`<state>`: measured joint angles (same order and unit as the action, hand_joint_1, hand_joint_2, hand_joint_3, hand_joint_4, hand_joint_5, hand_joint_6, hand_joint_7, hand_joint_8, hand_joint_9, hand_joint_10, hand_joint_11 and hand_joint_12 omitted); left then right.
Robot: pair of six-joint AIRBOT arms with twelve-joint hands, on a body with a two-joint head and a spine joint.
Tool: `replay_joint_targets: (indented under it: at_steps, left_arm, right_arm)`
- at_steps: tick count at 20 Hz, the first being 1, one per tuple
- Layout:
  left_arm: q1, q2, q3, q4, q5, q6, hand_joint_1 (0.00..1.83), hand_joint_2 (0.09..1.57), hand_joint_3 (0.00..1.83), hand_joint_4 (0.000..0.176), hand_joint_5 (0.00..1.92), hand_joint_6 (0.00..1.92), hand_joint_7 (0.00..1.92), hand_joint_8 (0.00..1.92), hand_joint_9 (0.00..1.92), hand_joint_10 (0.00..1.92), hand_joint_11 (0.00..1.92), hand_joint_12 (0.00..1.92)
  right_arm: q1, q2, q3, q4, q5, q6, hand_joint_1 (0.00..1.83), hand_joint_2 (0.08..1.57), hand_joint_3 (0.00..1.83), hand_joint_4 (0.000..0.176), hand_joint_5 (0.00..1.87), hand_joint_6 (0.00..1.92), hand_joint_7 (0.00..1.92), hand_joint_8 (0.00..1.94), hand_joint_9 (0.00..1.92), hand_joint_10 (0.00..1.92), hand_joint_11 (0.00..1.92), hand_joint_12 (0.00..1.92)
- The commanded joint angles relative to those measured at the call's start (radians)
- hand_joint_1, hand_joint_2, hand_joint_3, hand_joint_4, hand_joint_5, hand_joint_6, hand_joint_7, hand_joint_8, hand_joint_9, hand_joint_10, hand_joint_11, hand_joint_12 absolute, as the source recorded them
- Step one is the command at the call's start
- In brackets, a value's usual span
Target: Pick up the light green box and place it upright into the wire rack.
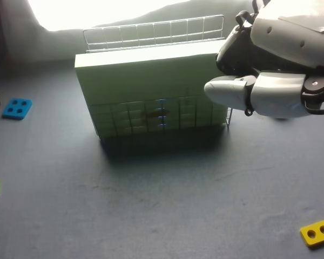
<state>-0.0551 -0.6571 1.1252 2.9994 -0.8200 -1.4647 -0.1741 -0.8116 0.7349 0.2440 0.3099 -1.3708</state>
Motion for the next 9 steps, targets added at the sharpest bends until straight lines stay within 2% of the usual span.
replay_joint_targets:
  at_steps: [1, 5, 9]
  left_arm:
    - [-0.009, -0.001, 0.008, 0.013, 0.073, 0.009, 0.48, 1.32, 0.0, 0.0, 0.85, 1.81, 1.0, 1.77, 0.91, 1.92, 0.7, 1.92]
    - [-0.022, -0.012, 0.045, 0.013, 0.073, 0.009, 0.51, 1.32, 0.0, 0.0, 0.83, 1.91, 0.98, 1.87, 0.91, 1.92, 0.66, 1.92]
    - [-0.026, -0.011, 0.042, 0.013, 0.072, 0.025, 0.52, 1.32, 0.0, 0.0, 0.82, 1.9, 0.98, 1.88, 0.9, 1.92, 0.68, 1.92]
  right_arm:
    - [0.007, 0.006, -0.003, -0.016, 0.118, 0.0, 0.12, 1.35, 0.0, 0.0, 1.04, 1.92, 1.18, 1.94, 1.19, 1.92, 1.17, 1.92]
    - [0.006, 0.006, -0.004, -0.026, 0.118, 0.001, 0.09, 1.36, 0.0, 0.0, 1.03, 1.89, 1.18, 1.9, 1.15, 1.92, 1.13, 1.92]
    - [0.003, 0.006, -0.004, -0.027, 0.121, 0.001, 0.11, 1.36, 0.0, 0.0, 1.03, 1.9, 1.17, 1.9, 1.15, 1.92, 1.14, 1.92]
